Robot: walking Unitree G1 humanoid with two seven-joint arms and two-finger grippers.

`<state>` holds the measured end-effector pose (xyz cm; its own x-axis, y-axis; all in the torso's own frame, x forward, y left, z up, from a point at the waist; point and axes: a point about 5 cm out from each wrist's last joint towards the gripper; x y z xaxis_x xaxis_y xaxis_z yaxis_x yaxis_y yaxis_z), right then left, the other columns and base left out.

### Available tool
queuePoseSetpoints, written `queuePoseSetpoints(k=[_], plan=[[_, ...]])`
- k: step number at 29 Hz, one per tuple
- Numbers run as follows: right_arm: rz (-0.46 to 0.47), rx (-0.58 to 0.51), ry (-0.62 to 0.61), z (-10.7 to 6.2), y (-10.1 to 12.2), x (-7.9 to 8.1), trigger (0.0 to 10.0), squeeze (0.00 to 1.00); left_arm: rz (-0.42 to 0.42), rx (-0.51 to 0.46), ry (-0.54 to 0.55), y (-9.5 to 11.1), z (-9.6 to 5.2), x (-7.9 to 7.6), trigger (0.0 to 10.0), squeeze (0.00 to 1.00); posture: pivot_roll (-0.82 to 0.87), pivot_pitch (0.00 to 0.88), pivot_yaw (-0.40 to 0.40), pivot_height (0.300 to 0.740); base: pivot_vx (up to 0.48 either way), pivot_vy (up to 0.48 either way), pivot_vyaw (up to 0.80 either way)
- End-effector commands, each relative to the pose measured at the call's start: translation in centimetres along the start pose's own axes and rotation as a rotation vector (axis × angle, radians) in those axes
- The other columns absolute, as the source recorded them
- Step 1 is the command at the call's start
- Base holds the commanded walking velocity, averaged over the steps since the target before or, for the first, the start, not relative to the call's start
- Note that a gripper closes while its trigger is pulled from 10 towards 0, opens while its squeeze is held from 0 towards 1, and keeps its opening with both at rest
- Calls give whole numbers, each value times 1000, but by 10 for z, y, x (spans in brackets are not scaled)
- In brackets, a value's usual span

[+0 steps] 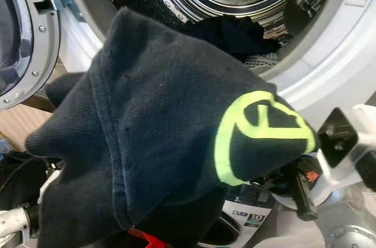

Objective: Clothes washing

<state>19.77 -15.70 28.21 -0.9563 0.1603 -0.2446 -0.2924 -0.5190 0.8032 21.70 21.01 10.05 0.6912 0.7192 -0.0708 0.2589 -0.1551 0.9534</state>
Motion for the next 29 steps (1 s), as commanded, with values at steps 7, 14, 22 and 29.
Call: queuePoseSetpoints(k=[7, 14, 22, 29], plan=[[-80, -90, -13, 31, 16, -22, 0, 0, -8, -1, 30, -6, 7, 1, 10000, 0, 24, 74, 19, 740, 0, 0, 0], [-74, -139, -36, 66, 0, -50, 0, 0, 3, -10, 40, -9, 14, -1, 10000, 0, 30, 68, 18, 740, 0, 0, 0], [-111, -244, -73, 103, 1, -71, 0, 0, 17, -33, 55, -9, 18, -1, 10000, 0, 28, 63, 16, 740, 0, 0, 0], [-236, -212, -230, 131, 8, -107, 0, 0, 34, -42, 64, -10, 26, -1, 10000, 0, 20, 50, 9, 740, 0, 0, 0]])
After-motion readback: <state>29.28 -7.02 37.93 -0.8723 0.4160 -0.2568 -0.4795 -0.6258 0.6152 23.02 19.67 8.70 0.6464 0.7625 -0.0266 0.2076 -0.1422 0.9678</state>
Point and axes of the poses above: a point about 5 cm out from each wrist's last joint towards the gripper, its own z axis pointing out of the wrist towards the gripper, its own y axis along the axis of the wrist's last joint, x = y × z, and after that the axes turned 13 degrees about -z, right-handed
